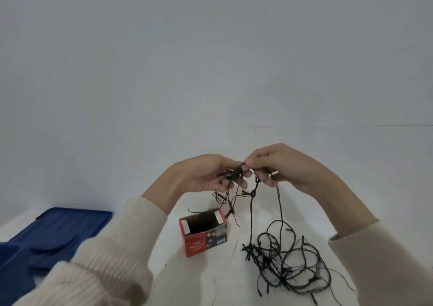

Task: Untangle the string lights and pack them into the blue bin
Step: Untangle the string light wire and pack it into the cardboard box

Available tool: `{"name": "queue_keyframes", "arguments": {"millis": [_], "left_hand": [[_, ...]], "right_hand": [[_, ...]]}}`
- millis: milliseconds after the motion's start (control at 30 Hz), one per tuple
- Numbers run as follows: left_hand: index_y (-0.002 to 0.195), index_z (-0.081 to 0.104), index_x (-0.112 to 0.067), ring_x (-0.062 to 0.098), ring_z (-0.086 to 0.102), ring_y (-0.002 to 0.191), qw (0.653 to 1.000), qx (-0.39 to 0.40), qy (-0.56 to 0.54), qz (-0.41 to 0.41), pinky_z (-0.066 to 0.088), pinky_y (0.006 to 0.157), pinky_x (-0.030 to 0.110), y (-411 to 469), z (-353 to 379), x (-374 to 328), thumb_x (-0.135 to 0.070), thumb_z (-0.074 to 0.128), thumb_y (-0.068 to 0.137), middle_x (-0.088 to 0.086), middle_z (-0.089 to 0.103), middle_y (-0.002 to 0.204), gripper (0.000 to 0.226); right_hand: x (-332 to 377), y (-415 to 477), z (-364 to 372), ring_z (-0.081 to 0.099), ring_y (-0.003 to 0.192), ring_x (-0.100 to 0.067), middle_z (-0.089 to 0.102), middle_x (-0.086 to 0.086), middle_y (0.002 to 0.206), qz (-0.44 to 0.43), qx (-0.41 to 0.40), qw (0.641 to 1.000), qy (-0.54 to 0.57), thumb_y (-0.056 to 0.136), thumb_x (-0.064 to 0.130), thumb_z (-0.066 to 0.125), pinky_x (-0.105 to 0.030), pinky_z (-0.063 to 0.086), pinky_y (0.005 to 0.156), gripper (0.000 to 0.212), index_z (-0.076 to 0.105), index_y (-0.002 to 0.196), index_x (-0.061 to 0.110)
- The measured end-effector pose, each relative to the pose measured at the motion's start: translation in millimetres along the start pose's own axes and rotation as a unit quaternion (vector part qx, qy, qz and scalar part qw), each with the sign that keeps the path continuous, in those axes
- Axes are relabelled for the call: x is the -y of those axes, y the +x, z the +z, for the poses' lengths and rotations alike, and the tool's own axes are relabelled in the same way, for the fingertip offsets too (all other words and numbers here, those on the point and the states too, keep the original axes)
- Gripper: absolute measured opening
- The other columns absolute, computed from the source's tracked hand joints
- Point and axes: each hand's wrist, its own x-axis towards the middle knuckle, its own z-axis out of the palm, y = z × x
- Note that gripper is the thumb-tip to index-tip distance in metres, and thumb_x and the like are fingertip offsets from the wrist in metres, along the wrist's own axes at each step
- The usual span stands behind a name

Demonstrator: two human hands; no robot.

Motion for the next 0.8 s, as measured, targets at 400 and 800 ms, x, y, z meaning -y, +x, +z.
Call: {"name": "queue_keyframes", "arguments": {"millis": [400, 800], "left_hand": [[0.069, 0.058, -0.020, 0.007, 0.028, 0.047, 0.969, -0.075, 0.211, 0.106, 0.021, 0.042, 0.015, -5, 16, -44, -0.037, 0.050, 0.094, -0.009, 0.034, 0.050, 0.031], [0.070, 0.047, -0.023, 0.006, 0.026, 0.047, 0.903, -0.294, -0.097, 0.299, 0.017, 0.039, 0.017, -32, -14, -101, -0.036, 0.045, 0.097, -0.012, 0.035, 0.040, 0.030]], "right_hand": [[-30, -10, -1, 0.059, 0.102, -0.009, 0.062, 0.003, 0.106, -0.013, -0.089, 0.996, 0.001, 0.075, 0.025, 0.077, -0.027, 0.043, 0.086, 0.055, 0.047, 0.120, 0.031], [-159, 4, 17, 0.063, 0.072, -0.014, 0.071, -0.001, 0.067, 0.200, -0.134, 0.971, -0.004, 0.079, 0.027, 0.072, -0.019, 0.045, 0.066, 0.027, 0.070, 0.061, 0.007]]}}
